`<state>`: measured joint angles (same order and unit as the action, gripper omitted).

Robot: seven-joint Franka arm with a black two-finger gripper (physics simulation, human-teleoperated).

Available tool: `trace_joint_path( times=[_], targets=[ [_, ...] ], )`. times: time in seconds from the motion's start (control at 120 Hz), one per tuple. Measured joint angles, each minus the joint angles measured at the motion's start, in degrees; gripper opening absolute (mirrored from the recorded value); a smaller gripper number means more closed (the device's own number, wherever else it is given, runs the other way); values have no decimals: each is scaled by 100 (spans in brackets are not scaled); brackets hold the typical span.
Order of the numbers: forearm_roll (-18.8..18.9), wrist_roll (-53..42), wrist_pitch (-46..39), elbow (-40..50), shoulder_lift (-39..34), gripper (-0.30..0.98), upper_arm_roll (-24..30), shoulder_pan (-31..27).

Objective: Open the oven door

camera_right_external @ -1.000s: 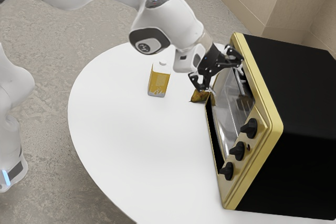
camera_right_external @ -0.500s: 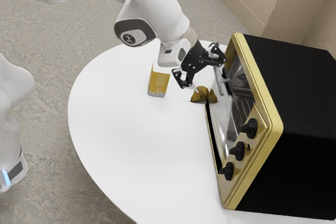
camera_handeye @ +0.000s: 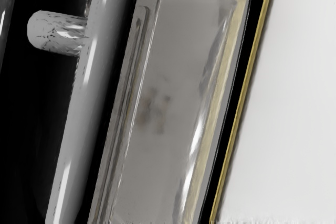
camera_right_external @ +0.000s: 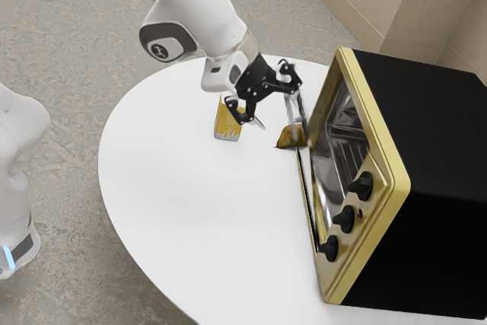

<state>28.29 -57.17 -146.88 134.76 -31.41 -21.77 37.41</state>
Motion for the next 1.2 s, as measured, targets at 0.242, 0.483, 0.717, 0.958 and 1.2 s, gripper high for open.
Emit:
trace_joint_path(
  times=[0.242, 0.483, 0.717, 0.958, 1.2],
  targets=[
    [122, -4, 48, 524, -647, 48, 4, -179],
    [175, -23, 79, 1129, -1328, 51, 6, -346],
    [399, -17, 90, 1808, -2025, 63, -3, -508],
    [560, -2, 139, 2334, -2570, 67, -15, -646],
    [-21, 114, 1232, 334, -2239, 68, 2116, -656]
  ],
)
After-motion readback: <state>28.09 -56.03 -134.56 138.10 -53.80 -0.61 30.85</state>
